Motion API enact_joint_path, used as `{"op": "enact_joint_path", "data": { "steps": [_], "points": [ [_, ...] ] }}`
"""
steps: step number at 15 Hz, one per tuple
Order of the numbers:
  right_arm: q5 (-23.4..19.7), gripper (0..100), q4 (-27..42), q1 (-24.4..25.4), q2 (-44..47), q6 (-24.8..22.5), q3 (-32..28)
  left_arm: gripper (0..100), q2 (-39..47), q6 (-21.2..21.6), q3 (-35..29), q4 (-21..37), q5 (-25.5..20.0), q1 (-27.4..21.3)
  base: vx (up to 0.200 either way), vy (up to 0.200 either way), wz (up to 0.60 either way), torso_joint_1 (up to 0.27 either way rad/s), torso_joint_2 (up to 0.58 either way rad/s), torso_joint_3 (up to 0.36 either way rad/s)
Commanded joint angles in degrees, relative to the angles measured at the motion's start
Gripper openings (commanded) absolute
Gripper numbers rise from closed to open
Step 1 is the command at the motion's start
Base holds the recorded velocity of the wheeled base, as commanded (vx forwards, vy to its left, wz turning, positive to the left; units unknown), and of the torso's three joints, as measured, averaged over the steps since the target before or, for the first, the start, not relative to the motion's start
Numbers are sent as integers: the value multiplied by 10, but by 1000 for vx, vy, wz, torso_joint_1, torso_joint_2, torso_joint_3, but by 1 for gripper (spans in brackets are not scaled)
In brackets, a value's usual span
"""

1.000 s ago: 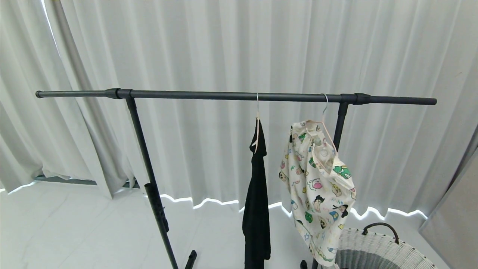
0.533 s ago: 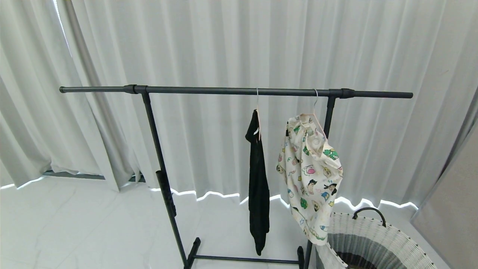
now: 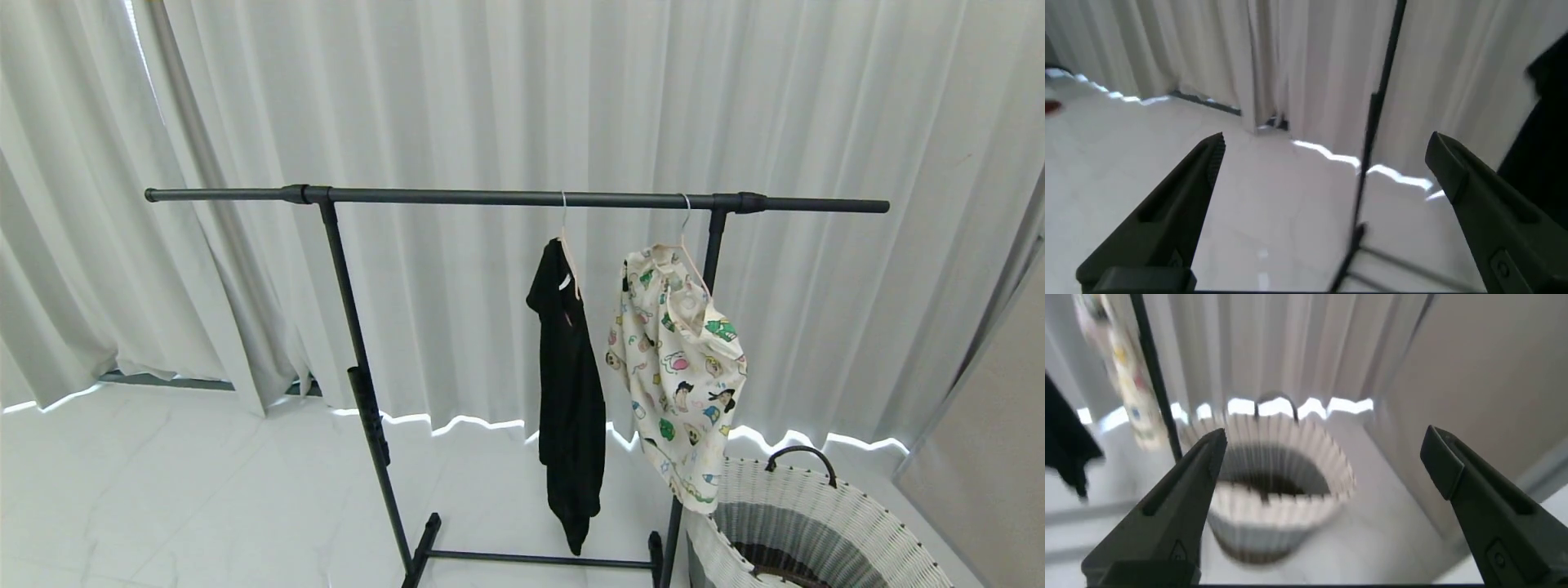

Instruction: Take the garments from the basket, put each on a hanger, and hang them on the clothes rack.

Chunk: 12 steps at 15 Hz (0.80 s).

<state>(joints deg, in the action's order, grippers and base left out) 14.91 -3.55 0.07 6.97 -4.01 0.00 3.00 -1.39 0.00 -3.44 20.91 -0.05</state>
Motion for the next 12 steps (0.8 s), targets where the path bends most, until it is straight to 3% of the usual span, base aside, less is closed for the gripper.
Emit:
{"op": "enact_joint_path", "data": {
  "steps": [1,3,4,6,9,10,11,12],
  "points": [
    [-3,100,-3,-1,-69,4,0,100,-30,-9,0,0,1,4,0,0,0,0,0,0],
    [-24,100,-1,-1,-69,4,0,100,-30,16,0,0,-4,4,0,0,0,0,0,0],
    [-46,100,-1,-1,-69,8,0,100,-30,29,0,0,-24,4,0,0,0,0,0,0],
    [-110,100,8,-1,-69,28,0,100,-30,53,0,0,-108,3,0,0,0,0,0,0],
    [-140,100,31,-1,-69,22,0,100,-30,67,-6,27,-148,3,0,0,0,0,0,0],
    [-139,100,32,-1,-69,20,0,100,-30,105,-6,26,-156,4,0,0,0,0,0,0],
    [-139,100,32,-1,-69,20,0,100,-30,170,-4,20,-166,4,0,0,0,0,0,0],
    [-139,100,32,-1,-69,16,-1,100,-30,196,-2,12,-209,3,0,0,0,0,0,0]
  ]
}}
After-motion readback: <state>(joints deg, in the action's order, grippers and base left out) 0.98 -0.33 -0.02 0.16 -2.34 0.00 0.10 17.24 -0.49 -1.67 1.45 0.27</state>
